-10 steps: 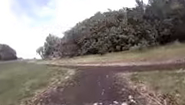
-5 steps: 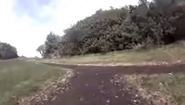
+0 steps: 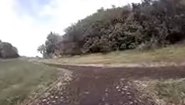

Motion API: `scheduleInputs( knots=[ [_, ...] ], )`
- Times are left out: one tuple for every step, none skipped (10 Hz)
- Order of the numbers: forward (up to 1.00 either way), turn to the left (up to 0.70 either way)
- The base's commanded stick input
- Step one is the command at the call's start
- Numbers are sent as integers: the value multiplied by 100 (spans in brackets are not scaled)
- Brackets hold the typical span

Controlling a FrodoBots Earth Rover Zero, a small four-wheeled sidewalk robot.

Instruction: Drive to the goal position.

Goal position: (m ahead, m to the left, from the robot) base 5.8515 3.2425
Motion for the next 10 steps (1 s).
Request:
scheduleInputs(
  knots=[
    [85, 0],
    [85, 0],
    [85, 0],
    [85, 0],
    [85, 0],
    [85, 0],
    [85, 0],
    [85, 0],
    [85, 0],
    [85, 0]
  ],
)
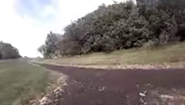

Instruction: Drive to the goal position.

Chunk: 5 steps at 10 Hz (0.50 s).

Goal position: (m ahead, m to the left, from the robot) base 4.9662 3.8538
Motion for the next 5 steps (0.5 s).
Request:
scheduleInputs(
  knots=[
    [85, 0],
    [85, 0],
    [85, 0],
    [85, 16],
    [85, 30]
  ],
)
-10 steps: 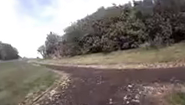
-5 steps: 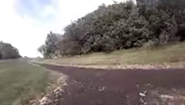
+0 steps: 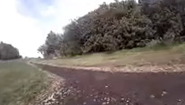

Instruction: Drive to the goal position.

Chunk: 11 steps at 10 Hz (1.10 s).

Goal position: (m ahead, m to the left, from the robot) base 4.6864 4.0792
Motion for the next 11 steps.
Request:
scheduleInputs(
  knots=[
    [85, 19],
    [85, 7],
    [85, 0],
    [85, 0],
    [85, 0],
    [85, 6],
    [85, 28],
    [85, 34],
    [85, 33],
    [85, 23],
    [85, 11]
  ],
)
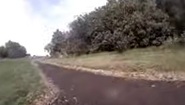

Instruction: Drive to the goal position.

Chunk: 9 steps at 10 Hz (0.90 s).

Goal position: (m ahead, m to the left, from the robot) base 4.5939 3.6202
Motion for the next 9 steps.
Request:
scheduleInputs(
  knots=[
    [85, 0],
    [85, 0],
    [85, 17],
    [85, 34],
    [85, 34],
    [85, 34],
    [85, 34],
    [85, 34],
    [85, 34]
  ],
)
